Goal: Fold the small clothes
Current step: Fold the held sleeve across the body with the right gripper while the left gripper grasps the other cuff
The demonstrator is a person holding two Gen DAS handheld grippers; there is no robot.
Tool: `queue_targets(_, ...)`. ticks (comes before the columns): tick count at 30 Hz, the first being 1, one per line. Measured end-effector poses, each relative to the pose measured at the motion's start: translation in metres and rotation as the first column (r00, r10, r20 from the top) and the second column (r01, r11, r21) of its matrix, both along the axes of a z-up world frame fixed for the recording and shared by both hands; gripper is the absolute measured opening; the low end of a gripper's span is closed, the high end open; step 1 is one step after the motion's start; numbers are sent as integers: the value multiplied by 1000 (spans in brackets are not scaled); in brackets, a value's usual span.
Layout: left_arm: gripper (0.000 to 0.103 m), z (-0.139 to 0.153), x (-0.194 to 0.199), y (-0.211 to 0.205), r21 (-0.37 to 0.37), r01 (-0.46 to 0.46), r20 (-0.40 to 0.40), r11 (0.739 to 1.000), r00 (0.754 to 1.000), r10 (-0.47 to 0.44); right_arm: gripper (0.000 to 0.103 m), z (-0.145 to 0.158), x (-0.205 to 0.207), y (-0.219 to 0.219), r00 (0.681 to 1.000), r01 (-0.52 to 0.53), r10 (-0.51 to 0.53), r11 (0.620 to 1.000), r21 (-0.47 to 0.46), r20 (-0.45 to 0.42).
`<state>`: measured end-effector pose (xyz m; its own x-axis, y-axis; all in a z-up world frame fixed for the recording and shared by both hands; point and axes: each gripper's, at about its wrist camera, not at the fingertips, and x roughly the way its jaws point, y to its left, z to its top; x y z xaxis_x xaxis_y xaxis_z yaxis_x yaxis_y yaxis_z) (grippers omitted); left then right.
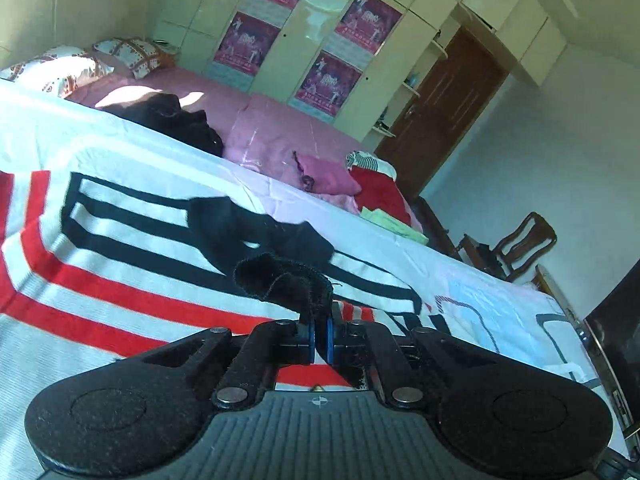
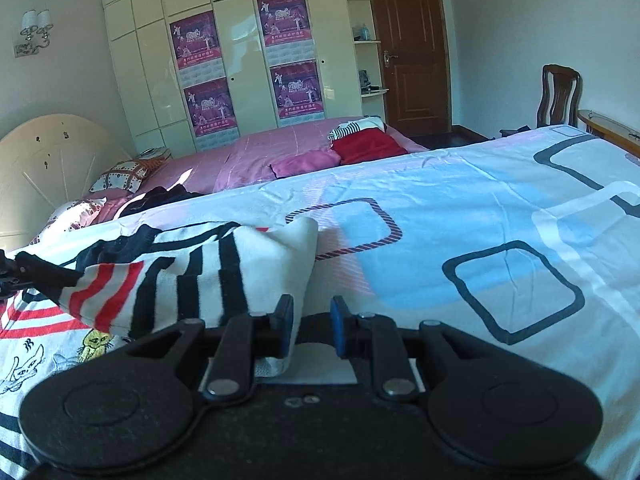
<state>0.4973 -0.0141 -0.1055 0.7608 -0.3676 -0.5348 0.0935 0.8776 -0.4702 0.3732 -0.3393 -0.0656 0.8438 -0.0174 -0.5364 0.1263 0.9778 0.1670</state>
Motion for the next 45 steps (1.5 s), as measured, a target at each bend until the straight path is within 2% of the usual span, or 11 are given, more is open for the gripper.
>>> queue_targets(7, 5, -19, 16, 44, 86, -36, -32, 996, 999, 39, 20, -8, 14, 23, 999, -43, 43, 999, 11, -27)
queue_targets(11, 5, -34, 14, 51, 146, -9, -58, 989, 998, 18, 20, -30, 27, 37, 989, -89, 89, 996, 0, -118)
queue_targets(17, 5, -40, 12, 60, 165, 4, -52, 986, 999, 5, 23, -10, 19, 39, 995, -93, 94, 995, 21, -37)
queue_targets(19, 5, -41, 14, 62, 163, 5, -50, 987, 999, 3, 23, -19, 25, 47, 987, -132, 135, 991, 35, -85)
queue_targets(22, 5, -43, 18, 66, 159, -4, -58, 987, 998, 13, 24, -30, 26, 71, 976, -193, 176, 973, -128, -130)
queue_targets(25, 5, -46, 18, 67, 190, 20, -64, 982, 998, -8, 23, -18, 16, 69, 979, -198, 192, 976, -90, -70)
queue_targets(30, 5, -50, 14, 70, 184, 17, -71, 983, 997, -4, 24, -26, 26, 74, 968, -234, 216, 962, -143, -126)
queue_targets(34, 33, -31, -5, 81, 252, -116, 10, 961, 993, 118, 24, -5, 36, 56, 980, -198, 195, 975, -97, -37)
queue_targets(35, 33, -26, -7, 83, 259, -139, 31, 956, 990, 135, 23, -3, 42, 53, 981, -192, 190, 976, -105, -32)
queue_targets(41, 33, -11, 25, 42, 268, 27, 76, 963, 996, -49, 19, -4, 106, 41, 985, -173, 174, 980, -96, 1)
queue_targets(45, 34, -42, 46, 19, 378, 79, 10, 922, 996, -90, 16, -23, 145, 46, 978, -208, 204, 968, -137, -48)
